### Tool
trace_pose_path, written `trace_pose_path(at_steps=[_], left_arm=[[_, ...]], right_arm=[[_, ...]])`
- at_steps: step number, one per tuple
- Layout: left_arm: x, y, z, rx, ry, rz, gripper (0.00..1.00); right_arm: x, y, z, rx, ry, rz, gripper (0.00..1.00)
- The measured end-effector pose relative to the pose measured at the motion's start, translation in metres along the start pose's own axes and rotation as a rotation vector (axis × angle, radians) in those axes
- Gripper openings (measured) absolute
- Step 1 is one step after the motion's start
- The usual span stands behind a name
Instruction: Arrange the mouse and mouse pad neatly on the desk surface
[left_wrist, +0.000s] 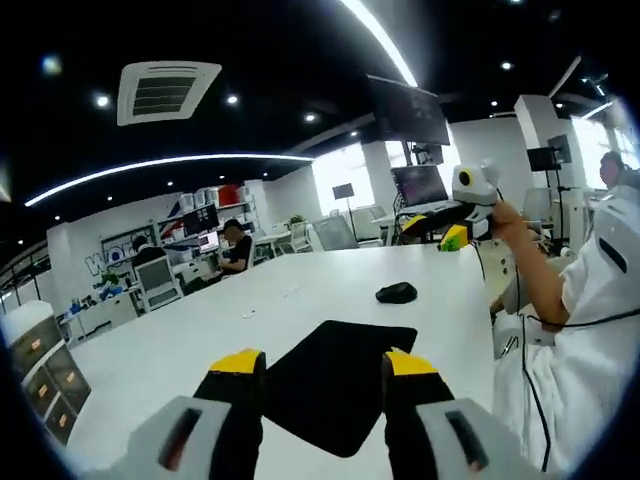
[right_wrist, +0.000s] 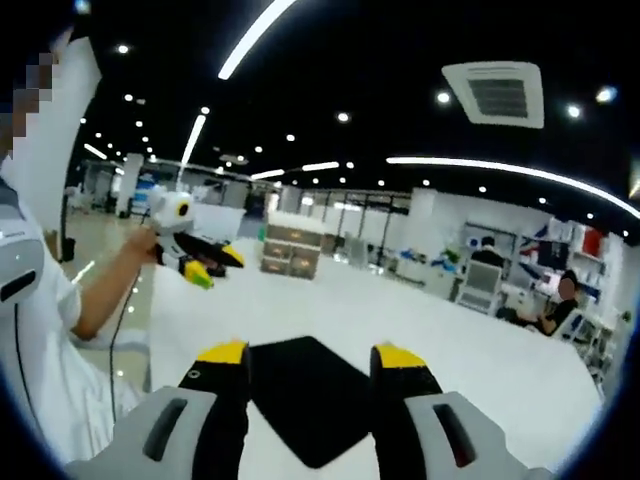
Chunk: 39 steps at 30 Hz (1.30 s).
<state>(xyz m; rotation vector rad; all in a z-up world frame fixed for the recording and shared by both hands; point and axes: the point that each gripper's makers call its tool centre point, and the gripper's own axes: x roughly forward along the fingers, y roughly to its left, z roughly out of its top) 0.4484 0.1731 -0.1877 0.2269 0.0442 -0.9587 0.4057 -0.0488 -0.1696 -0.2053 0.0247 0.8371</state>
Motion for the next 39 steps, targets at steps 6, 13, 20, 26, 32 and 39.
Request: trace_pose_path(at_steps=[6, 13, 20, 26, 32, 39], left_arm=[[-0.009, -0.009, 0.019, -0.045, -0.083, -0.043, 0.52], [-0.012, -0.011, 0.023, -0.064, -0.094, -0.040, 0.57], [-0.010, -0.009, 0.019, -0.070, -0.082, -0.030, 0.56], [-0.008, -0.013, 0.017, -0.070, -0.076, -0.037, 0.56], [-0.008, -0.016, 0.019, -0.068, -0.083, -0.045, 0.55], [-0.007, -0.017, 0.018, -0.068, -0.080, -0.048, 0.54]], right_arm=[[-0.008, -0.002, 0.008, 0.029, -0.043, 0.011, 0.47], [-0.010, -0.005, -0.001, 0.053, -0.015, 0.011, 0.47], [-0.009, -0.006, -0.002, 0.043, -0.010, 0.000, 0.47], [-0.009, -0.009, -0.005, 0.039, 0.003, -0.012, 0.47], [-0.009, -0.010, -0.006, 0.033, 0.012, -0.022, 0.47], [-0.009, -0.014, -0.008, 0.031, 0.022, -0.041, 0.48]])
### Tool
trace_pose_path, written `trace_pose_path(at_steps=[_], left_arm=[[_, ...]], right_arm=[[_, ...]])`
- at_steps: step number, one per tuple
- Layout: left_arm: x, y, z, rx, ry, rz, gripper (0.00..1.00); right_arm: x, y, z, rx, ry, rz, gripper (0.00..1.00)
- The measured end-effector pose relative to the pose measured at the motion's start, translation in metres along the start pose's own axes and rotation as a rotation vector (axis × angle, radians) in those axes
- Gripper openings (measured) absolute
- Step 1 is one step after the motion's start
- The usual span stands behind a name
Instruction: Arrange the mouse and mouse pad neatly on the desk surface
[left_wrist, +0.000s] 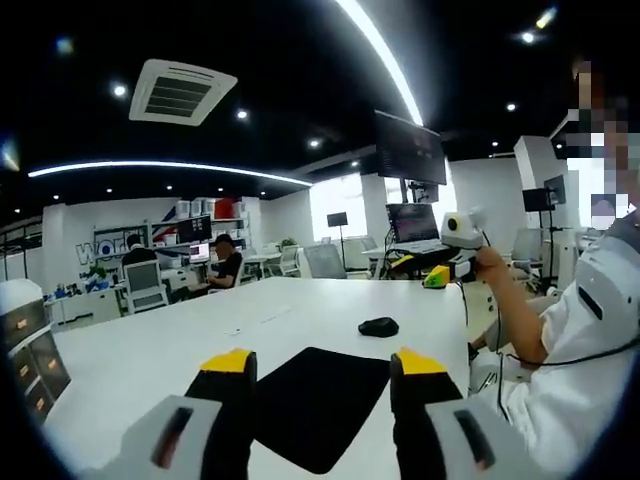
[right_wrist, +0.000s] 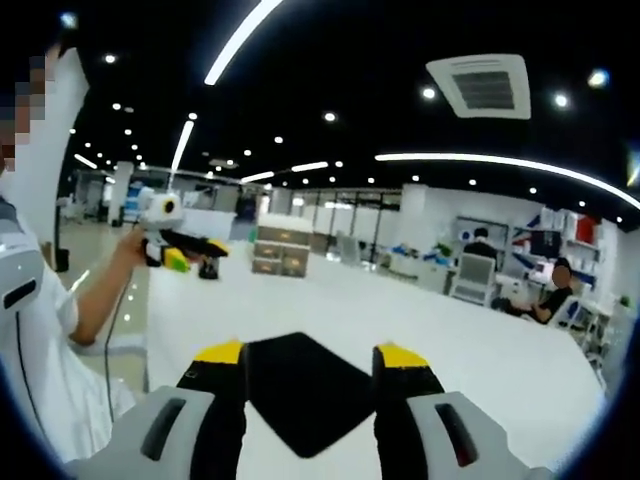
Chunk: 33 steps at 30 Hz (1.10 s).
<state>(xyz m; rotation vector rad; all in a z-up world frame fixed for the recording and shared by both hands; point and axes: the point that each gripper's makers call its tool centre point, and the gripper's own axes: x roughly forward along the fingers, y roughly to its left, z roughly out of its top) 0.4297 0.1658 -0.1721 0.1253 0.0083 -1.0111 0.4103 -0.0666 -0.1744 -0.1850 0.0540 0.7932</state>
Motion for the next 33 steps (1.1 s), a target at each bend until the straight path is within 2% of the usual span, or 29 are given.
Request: trace_pose_path(at_steps=[11, 15, 24, 33], left_arm=[[0.000, 0.000, -0.001, -0.004, -0.001, -0.001, 0.54], [0.000, 0.000, -0.001, -0.004, -0.001, 0.001, 0.53], [0.000, 0.002, -0.001, -0.004, 0.002, -0.001, 0.53], [0.000, 0.006, -0.001, -0.004, 0.006, -0.002, 0.53]], right_arm=[[0.000, -0.008, -0.002, 0.002, 0.008, -0.039, 0.50], [-0.001, -0.015, -0.005, -0.003, 0.020, -0.077, 0.50], [0.001, -0.038, -0.018, -0.043, 0.091, -0.197, 0.52], [0.004, -0.056, -0.028, -0.044, 0.119, -0.268, 0.52]])
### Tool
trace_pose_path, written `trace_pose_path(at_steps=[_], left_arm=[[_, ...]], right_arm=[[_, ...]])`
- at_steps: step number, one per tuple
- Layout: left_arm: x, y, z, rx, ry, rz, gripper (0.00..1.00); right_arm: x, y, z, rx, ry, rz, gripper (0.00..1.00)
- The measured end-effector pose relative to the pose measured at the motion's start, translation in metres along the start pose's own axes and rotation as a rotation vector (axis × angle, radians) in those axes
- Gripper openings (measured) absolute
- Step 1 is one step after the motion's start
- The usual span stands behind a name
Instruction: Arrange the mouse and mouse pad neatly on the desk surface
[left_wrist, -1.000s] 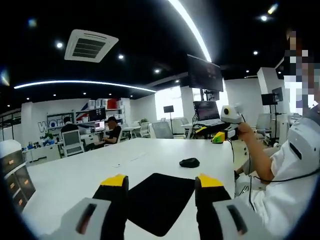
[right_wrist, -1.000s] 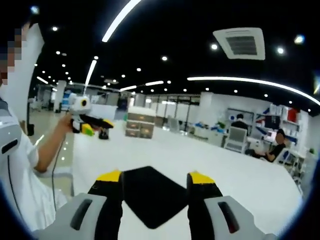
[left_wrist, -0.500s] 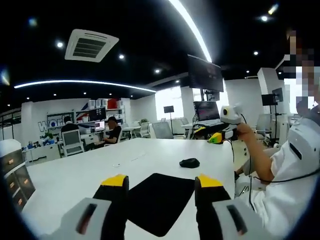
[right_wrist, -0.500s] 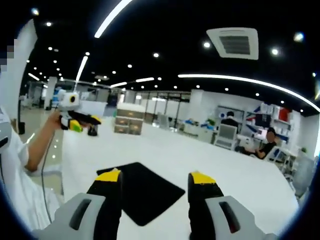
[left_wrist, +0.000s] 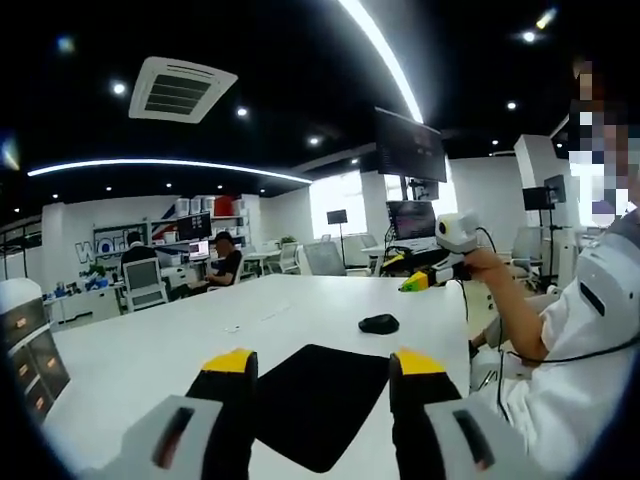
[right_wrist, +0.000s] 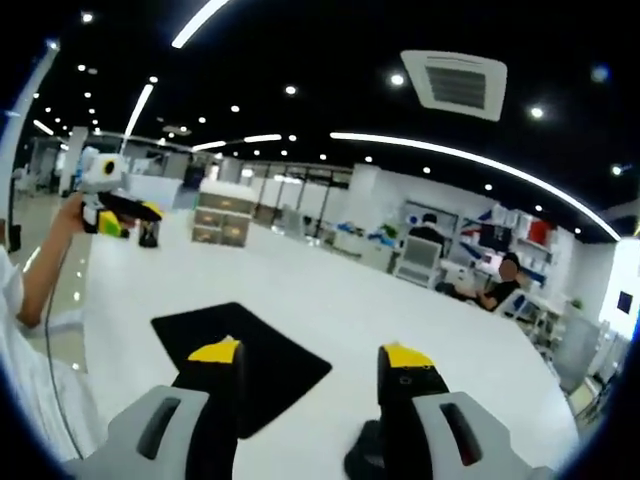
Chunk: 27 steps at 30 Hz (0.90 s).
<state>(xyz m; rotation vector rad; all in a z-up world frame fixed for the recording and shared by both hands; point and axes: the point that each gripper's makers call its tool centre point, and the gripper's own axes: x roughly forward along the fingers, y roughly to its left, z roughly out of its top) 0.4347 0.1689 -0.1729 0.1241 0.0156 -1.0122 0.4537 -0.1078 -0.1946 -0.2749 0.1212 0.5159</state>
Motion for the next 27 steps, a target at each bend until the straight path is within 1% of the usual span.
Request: trace_pose_path(at_steps=[2, 6, 11, 16, 20, 21, 24, 27], left_arm=[[0.000, 0.001, 0.000, -0.002, -0.001, 0.001, 0.53], [0.000, 0.002, 0.000, -0.001, 0.003, 0.003, 0.53], [0.001, 0.002, -0.001, -0.001, 0.005, 0.005, 0.53], [0.001, 0.003, -0.001, -0.002, 0.004, 0.006, 0.53], [0.001, 0.003, 0.000, -0.002, 0.004, 0.006, 0.53], [0.001, 0.003, 0.000, -0.003, 0.003, 0.006, 0.53], [0.002, 0.003, -0.002, 0.001, 0.010, 0.008, 0.53], [0.001, 0.003, 0.000, -0.002, 0.004, 0.008, 0.53]], right_arm=[[0.001, -0.004, -0.004, 0.002, 0.017, -0.019, 0.52], [0.000, -0.013, -0.009, -0.021, 0.042, -0.069, 0.52], [0.003, -0.026, -0.022, -0.021, 0.091, -0.123, 0.55], [0.006, -0.035, -0.032, 0.003, 0.109, -0.138, 0.55], [0.008, -0.041, -0.044, 0.012, 0.138, -0.146, 0.56], [0.010, -0.043, -0.050, 0.014, 0.157, -0.150, 0.56], [0.012, -0.047, -0.059, 0.030, 0.176, -0.150, 0.56], [0.015, -0.051, -0.069, 0.047, 0.198, -0.153, 0.56]])
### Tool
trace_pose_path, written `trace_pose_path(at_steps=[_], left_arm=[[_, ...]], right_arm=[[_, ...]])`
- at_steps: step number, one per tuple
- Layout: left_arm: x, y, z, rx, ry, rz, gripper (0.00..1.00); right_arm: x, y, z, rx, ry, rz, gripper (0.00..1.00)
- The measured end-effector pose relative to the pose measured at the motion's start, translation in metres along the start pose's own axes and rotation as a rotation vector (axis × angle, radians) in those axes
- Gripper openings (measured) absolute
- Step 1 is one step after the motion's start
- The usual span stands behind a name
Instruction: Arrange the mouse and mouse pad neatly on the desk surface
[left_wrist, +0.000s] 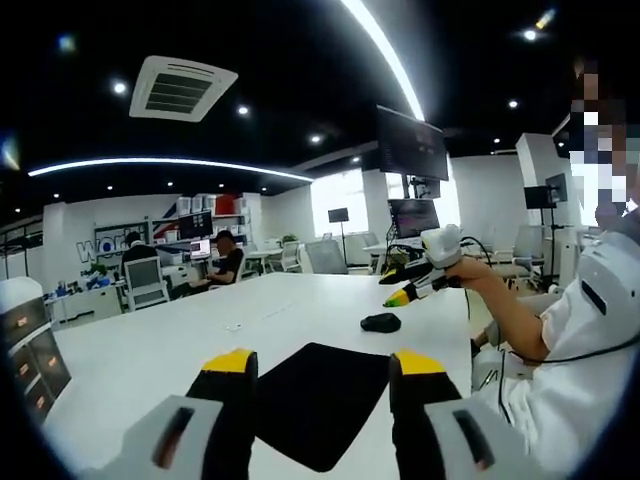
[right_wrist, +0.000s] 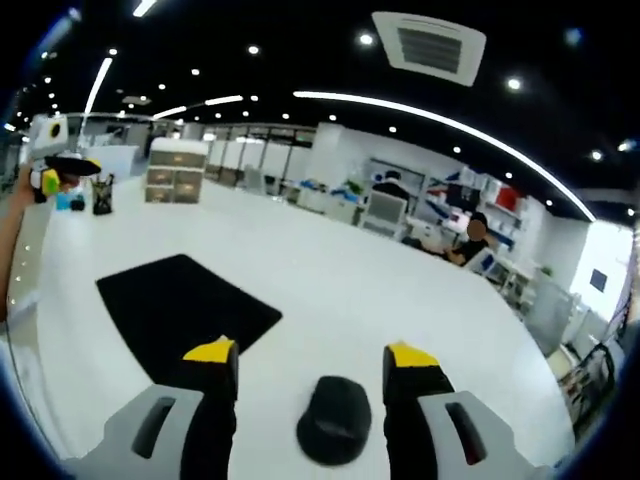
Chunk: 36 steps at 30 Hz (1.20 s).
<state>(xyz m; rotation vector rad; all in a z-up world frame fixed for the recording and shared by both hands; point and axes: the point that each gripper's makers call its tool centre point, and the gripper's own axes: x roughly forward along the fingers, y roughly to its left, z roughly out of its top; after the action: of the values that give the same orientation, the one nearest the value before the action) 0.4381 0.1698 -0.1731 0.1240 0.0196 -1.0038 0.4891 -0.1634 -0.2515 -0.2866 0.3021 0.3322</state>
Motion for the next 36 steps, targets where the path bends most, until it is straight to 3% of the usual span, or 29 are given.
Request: trace_pose_path(at_steps=[10, 18, 36], left_arm=[[0.000, 0.000, -0.002, 0.004, 0.007, 0.003, 0.53], [0.000, -0.001, -0.001, 0.001, 0.002, 0.000, 0.53], [0.001, -0.003, -0.004, 0.003, 0.008, 0.001, 0.53]], right_arm=[[0.015, -0.012, -0.027, 0.045, 0.060, -0.004, 0.57], [0.025, -0.011, -0.046, 0.075, 0.102, 0.008, 0.57], [0.037, -0.015, -0.075, 0.132, 0.157, 0.009, 0.57]])
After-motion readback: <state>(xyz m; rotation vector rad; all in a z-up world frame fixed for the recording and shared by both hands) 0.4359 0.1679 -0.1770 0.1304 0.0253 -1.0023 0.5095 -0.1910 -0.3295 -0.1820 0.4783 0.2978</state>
